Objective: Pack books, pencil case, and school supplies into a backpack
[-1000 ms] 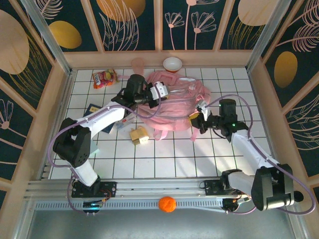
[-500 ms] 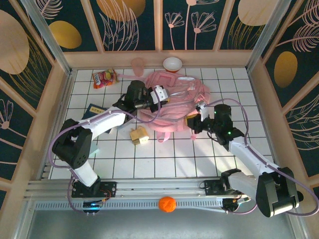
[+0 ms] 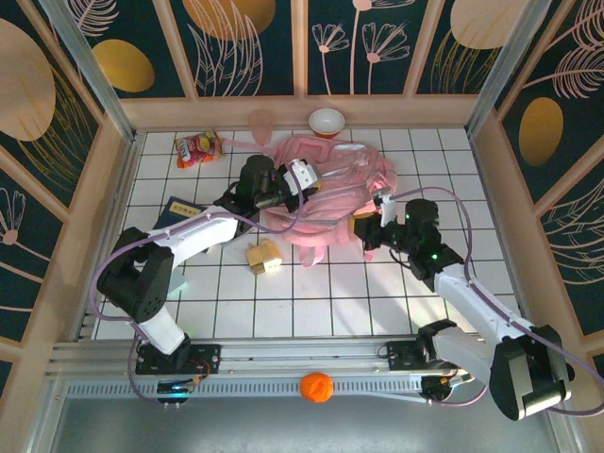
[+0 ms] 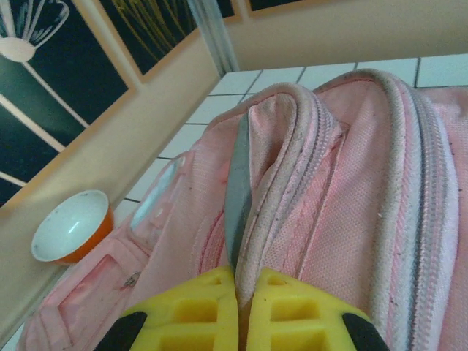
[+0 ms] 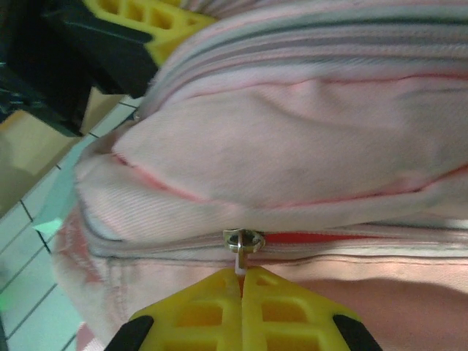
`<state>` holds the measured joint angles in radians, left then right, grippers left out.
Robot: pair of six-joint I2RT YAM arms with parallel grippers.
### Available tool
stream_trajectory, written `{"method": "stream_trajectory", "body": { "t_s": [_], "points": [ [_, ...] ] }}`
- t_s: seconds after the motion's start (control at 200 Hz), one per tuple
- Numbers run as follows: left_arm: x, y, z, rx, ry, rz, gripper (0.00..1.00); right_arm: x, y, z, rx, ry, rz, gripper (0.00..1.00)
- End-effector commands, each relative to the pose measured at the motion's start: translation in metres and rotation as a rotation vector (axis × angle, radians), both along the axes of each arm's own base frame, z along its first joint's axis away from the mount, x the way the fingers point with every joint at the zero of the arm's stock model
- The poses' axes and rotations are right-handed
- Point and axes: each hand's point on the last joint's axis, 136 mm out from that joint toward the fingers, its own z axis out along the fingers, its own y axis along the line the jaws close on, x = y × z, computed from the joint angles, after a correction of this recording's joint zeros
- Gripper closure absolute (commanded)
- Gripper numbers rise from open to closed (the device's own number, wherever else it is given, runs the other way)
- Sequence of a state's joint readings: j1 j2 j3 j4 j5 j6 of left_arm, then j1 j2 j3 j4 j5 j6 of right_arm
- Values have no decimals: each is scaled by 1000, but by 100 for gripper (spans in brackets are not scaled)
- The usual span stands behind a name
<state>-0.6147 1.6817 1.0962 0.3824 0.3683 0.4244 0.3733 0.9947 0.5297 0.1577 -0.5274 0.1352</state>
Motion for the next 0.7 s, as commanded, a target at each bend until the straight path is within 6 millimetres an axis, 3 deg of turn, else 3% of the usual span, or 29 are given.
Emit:
{"method": "stream_trajectory", "body": {
  "t_s": [0.0,0.205,0.49,0.691],
  "points": [
    [6,-1,59,-163,-108,79,100,-15,20,19,80,12,39,100],
    [11,-4,55,-183,-85,135,100,-22,38,15,109,121,-3,100],
    [13,-7,41,-152,-75,165,100,-27,70,23,179,224,31,100],
    [21,4,29,-64,-111,231,100,-28,54,13,131,328,-77,100]
  ]
}}
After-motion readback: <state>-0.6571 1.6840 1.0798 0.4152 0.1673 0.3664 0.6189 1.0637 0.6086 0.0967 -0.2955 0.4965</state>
